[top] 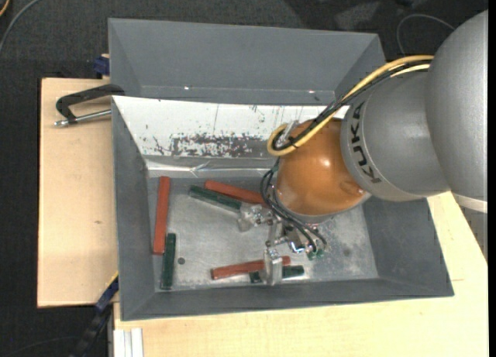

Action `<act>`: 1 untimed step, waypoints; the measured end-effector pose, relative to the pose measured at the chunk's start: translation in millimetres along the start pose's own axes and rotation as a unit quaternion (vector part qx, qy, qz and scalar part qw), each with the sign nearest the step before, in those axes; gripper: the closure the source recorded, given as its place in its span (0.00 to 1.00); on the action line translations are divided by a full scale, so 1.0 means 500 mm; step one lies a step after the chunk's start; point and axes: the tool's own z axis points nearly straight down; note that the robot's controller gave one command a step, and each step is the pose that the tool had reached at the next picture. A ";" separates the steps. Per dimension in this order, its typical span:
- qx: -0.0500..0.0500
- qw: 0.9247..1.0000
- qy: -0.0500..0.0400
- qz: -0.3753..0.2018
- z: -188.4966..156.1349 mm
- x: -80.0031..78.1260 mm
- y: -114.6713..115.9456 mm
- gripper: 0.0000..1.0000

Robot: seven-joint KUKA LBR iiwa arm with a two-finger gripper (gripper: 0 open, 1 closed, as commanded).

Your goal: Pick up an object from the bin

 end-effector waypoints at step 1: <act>0.000 1.000 -0.001 0.001 -0.001 -0.001 -0.001 1.00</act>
Offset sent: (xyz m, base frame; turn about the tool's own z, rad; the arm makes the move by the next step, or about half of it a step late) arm 0.0000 0.0000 0.0000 0.0000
